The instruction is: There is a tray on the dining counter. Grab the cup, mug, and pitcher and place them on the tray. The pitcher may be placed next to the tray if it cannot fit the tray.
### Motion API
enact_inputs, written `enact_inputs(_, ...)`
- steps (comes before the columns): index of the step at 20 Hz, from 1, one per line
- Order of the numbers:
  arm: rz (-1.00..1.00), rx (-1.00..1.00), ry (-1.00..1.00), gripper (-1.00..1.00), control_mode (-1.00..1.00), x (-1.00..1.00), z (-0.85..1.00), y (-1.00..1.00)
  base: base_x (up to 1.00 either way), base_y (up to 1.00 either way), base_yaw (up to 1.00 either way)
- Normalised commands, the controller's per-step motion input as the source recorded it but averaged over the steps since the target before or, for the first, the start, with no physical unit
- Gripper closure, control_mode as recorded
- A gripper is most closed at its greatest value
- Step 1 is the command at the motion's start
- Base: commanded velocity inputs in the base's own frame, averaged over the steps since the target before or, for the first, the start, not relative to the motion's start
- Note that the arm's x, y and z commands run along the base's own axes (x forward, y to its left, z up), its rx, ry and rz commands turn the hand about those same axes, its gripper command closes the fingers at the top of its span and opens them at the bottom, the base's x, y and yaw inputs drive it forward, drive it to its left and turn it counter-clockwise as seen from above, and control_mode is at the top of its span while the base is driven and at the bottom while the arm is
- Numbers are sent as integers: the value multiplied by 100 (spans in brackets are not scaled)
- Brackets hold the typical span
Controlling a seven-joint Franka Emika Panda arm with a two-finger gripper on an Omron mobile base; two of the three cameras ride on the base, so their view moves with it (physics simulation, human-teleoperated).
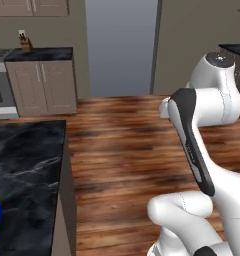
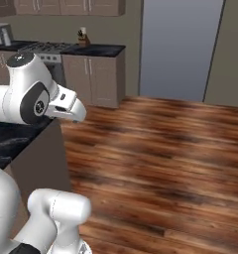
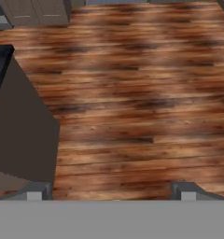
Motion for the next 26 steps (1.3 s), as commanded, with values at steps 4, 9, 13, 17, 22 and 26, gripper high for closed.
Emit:
enact_inputs(4,0,0,0,-100,100,0,0,0,100,-32,0)
enact_inputs(9,0,0,0,-100,100,0,0,0,100,-55,3)
enact_inputs(13,0,0,0,-100,100,0,0,0,100,-79,8)
enact_inputs(17,0,0,0,-100,100,0,0,0,100,-80,12)
enact_inputs(22,0,0,0,-100,100,0,0,0,97,-76,27)
enact_inputs(26,0,0,0,-100,100,0,0,0,49,-35,72)
